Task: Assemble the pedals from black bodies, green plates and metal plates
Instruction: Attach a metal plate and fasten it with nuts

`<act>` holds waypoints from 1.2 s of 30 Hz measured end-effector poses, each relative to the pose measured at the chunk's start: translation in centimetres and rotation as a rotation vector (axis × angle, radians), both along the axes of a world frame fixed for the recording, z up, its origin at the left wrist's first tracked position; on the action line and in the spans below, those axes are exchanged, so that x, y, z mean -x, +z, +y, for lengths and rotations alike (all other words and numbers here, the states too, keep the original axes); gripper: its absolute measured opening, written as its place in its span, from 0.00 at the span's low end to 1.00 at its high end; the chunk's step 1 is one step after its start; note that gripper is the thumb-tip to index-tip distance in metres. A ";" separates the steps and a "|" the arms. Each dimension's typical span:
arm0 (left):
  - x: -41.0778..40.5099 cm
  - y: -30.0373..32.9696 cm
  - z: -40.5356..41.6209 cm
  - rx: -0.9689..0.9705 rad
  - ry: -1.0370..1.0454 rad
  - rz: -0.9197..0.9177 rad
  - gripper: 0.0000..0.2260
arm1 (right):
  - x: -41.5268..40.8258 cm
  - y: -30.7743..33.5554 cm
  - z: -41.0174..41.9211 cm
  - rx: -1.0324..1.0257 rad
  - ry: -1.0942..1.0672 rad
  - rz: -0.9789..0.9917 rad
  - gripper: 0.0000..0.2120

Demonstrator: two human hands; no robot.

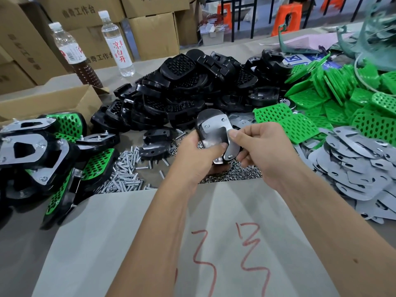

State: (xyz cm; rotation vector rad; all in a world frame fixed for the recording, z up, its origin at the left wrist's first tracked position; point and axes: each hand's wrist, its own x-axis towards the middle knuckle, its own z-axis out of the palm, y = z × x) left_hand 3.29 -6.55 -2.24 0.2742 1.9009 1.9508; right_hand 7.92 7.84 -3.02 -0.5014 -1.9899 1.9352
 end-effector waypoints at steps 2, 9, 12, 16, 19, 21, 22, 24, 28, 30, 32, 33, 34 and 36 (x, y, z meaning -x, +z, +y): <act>0.0 -0.2 0.1 0.011 -0.003 0.012 0.11 | -0.1 0.0 -0.1 0.004 -0.006 0.015 0.11; 0.2 -0.2 -0.3 -0.011 -0.026 -0.023 0.06 | 0.0 -0.1 -0.3 0.005 0.014 0.008 0.10; 0.2 0.0 -0.5 -0.045 -0.041 -0.010 0.05 | -0.2 0.4 0.1 0.029 0.119 -0.033 0.06; 0.7 0.1 -1.2 -0.044 -0.072 0.078 0.07 | -0.4 0.7 0.4 -0.007 0.192 0.014 0.07; 1.0 0.3 -1.5 -0.077 -0.053 0.050 0.07 | -0.2 0.5 0.3 -0.043 0.141 0.034 0.05; 1.1 0.4 -1.6 -0.091 -0.050 0.028 0.08 | -0.1 0.3 0.6 -0.030 0.121 0.040 0.04; 1.2 0.4 -1.6 -0.091 -0.050 0.029 0.09 | 0.0 0.1 0.7 -0.022 0.115 0.034 0.04; 1.4 0.3 -1.7 -0.080 -0.042 0.037 0.08 | 0.0 0.0 0.9 -0.001 0.113 0.022 0.04; 1.5 0.4 -1.9 -0.140 0.016 -0.030 0.07 | 0.2 -0.2 0.8 0.027 0.110 0.040 0.04; 1.4 0.4 -1.7 -0.158 0.036 -0.039 0.07 | 0.2 -0.2 0.8 0.011 0.101 0.041 0.04; 1.4 0.1 -1.6 -0.142 0.062 -0.021 0.07 | 0.2 -0.3 0.7 0.004 0.100 0.056 0.03; 1.4 0.0 -1.5 -0.126 0.076 -0.008 0.05 | 0.2 -0.2 0.7 -0.001 0.103 0.063 0.03; 1.4 -0.2 -1.5 -0.114 0.079 0.001 0.03 | 0.1 -0.2 0.7 -0.019 0.107 0.067 0.03; 1.5 -0.2 -1.5 -0.110 0.055 0.009 0.03 | 0.1 -0.1 0.8 -0.094 0.111 0.078 0.03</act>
